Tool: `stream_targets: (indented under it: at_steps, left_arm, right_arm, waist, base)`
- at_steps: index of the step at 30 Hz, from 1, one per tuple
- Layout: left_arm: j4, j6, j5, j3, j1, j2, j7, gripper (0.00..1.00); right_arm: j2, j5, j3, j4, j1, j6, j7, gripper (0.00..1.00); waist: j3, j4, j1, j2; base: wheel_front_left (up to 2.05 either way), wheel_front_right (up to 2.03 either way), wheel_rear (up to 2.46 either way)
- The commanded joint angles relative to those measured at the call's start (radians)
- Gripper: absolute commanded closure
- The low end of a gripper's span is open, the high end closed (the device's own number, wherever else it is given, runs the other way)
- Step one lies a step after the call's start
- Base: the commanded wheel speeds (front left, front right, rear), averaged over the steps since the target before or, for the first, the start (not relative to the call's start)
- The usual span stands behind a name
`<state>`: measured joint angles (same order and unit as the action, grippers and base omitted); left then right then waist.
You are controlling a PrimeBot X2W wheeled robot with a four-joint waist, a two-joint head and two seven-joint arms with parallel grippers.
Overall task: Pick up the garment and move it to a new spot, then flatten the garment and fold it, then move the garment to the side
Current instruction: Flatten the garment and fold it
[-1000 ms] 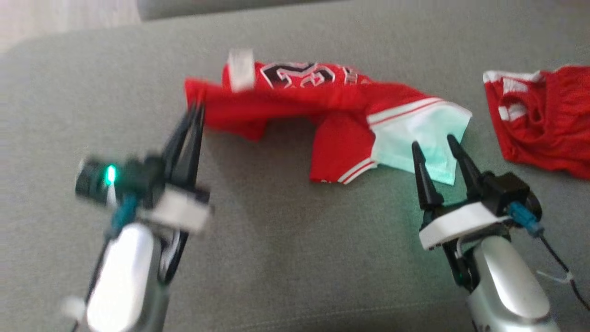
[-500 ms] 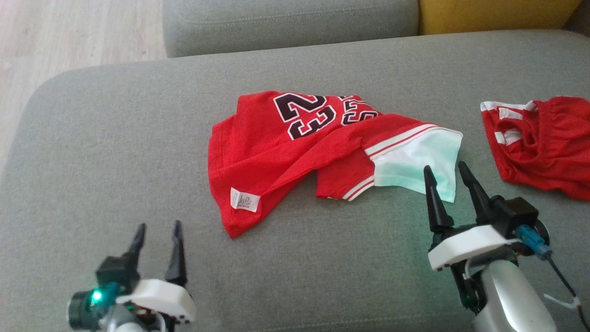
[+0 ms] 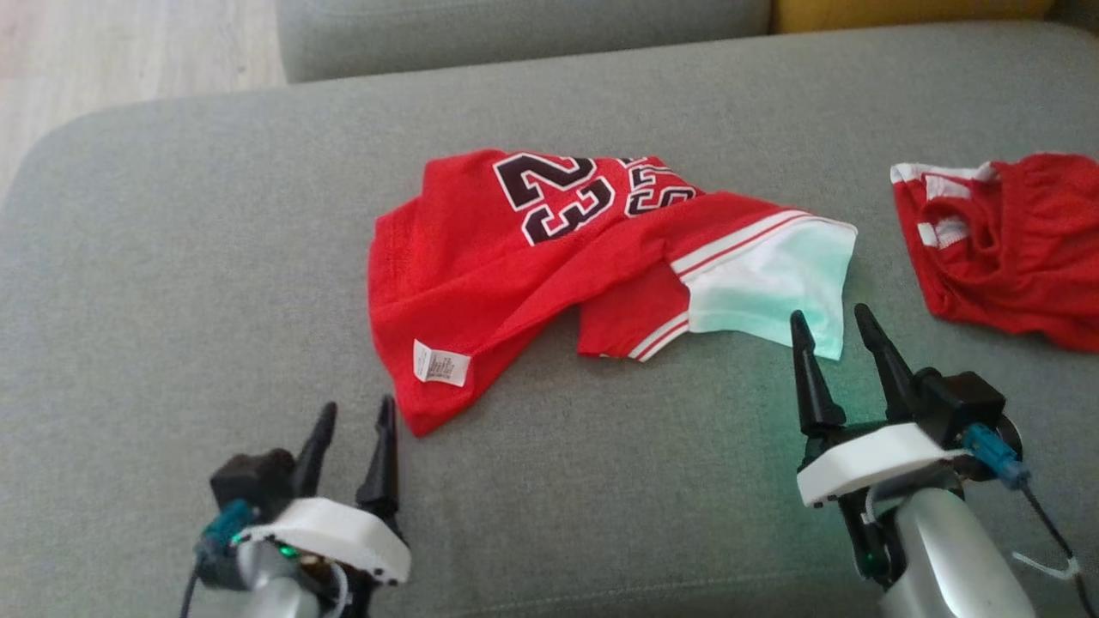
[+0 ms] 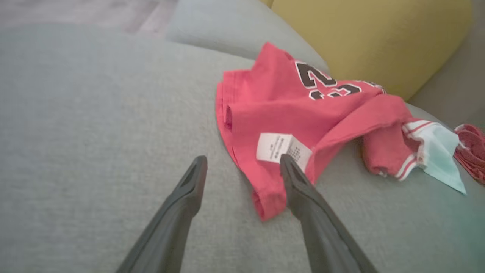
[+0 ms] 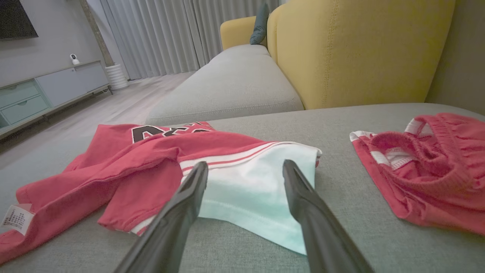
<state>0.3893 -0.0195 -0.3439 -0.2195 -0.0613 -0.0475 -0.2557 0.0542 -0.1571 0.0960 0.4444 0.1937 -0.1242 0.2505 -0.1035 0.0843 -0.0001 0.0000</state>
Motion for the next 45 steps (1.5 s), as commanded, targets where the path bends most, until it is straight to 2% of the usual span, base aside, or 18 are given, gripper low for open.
stream_targets:
  at_steps: [1, 8, 14, 18, 19, 20, 21, 22, 28, 34, 39, 40, 42, 43, 45]
  left_arm:
    - [-0.015, -0.008, -0.021, 0.019, -0.048, -0.003, -0.006, 0.0]
    - [0.082, -0.028, -0.163, -0.025, -0.093, -0.003, -0.006, 0.0]
    - [0.123, -0.062, -0.187, -0.051, -0.135, -0.003, -0.006, 0.0]
    - [0.151, -0.059, -0.2, -0.056, -0.155, -0.003, -0.006, 0.0]
    - [0.159, -0.059, -0.199, -0.061, -0.159, -0.003, -0.006, 0.14]
    - [0.166, -0.06, -0.198, -0.067, -0.162, -0.003, -0.006, 0.6]
    - [0.168, -0.06, -0.199, -0.07, -0.165, -0.003, -0.006, 0.9]
    - [0.168, -0.06, -0.199, -0.07, -0.169, -0.003, -0.006, 1.0]
    - [0.169, -0.057, -0.159, -0.073, -0.18, -0.003, -0.006, 1.0]
    - [0.166, -0.061, -0.135, -0.066, -0.185, -0.003, -0.006, 1.0]
    - [0.153, -0.061, -0.121, -0.058, -0.188, -0.003, -0.006, 1.0]
    - [0.149, -0.062, -0.118, -0.058, -0.19, -0.003, -0.006, 1.0]
    - [0.144, -0.063, -0.109, -0.054, -0.191, -0.003, -0.006, 1.0]
    - [0.138, -0.062, -0.105, -0.048, -0.191, -0.003, -0.006, 1.0]
    - [0.127, -0.057, -0.098, -0.035, -0.188, -0.003, -0.006, 1.0]
  right_arm:
    - [-0.004, 0.004, 0.03, -0.024, 0.036, -0.007, 0.011, 0.0]
    - [-0.004, 0.017, 0.028, -0.018, 0.072, -0.007, 0.011, 0.0]
    - [-0.004, 0.019, 0.015, -0.013, 0.083, -0.007, 0.011, 0.0]
    - [-0.004, 0.018, 0.005, 0.002, 0.086, -0.007, 0.011, 0.0]
    - [-0.004, 0.018, 0.001, 0.008, 0.087, -0.007, 0.011, 0.0]
    - [-0.004, 0.018, -0.006, 0.015, 0.088, -0.007, 0.011, 0.0]
    - [-0.004, 0.019, -0.013, 0.022, 0.09, -0.007, 0.011, 0.0]
    - [-0.004, 0.022, -0.022, 0.032, 0.091, -0.007, 0.011, 0.0]
    - [-0.004, 0.031, -0.083, 0.091, 0.109, -0.007, 0.011, 0.0]
    - [-0.004, 0.024, -0.1, 0.13, 0.138, -0.007, 0.011, 0.0]
    - [-0.004, -0.009, -0.092, 0.257, 0.18, -0.007, 0.011, 0.0]
    - [-0.004, -0.026, -0.091, 0.292, 0.192, -0.007, 0.011, 0.11]
    - [-0.004, -0.026, -0.083, 0.348, 0.213, -0.007, 0.011, 0.87]
    - [-0.004, -0.032, -0.076, 0.372, 0.219, -0.007, 0.011, 1.0]
    - [-0.004, -0.037, -0.064, 0.398, 0.23, -0.007, 0.011, 1.0]
  waist:
    - [-0.018, 0.012, 0.0001, 0.0]
    - [-0.071, 0.043, 0.0001, 0.0]
    - [-0.103, 0.052, 0.0001, 0.0]
    - [-0.12, 0.055, 0.0001, 0.0]
    - [-0.124, 0.056, 0.0001, 0.0]
    - [-0.128, 0.057, 0.0001, 0.0]
    - [-0.132, 0.058, 0.0001, 0.0]
    - [-0.136, 0.058, 0.0001, 0.0]
    - [-0.158, 0.044, 0.0001, 0.0]
    - [-0.176, 0.025, 0.0001, 0.0]
    - [-0.193, 0.006, 0.0001, 0.0]
    - [-0.197, 0.002, 0.0001, 0.0]
    - [-0.197, -0.006, 0.0001, 0.0]
    - [-0.196, -0.01, 0.0001, 0.0]
    - [-0.191, -0.014, 0.0001, 0.0]
  base:
    - [0.0, 0.0, 0.0]
    - [0.0, 0.0, 0.0]
    - [0.0, 0.0, 0.0]
    - [0.0, 0.0, 0.0]
    - [0.0, 0.0, 0.0]
    - [0.0, 0.0, 0.0]
    - [0.0, 0.0, 0.0]
    - [0.0, 0.0, 0.0]
    - [0.0, 0.0, 0.0]
    - [0.0, 0.0, 0.0]
    - [0.0, 0.0, 0.0]
    - [0.0, 0.0, 0.0]
    - [0.0, 0.0, 0.0]
    - [0.0, 0.0, 0.0]
    - [0.0, 0.0, 0.0]
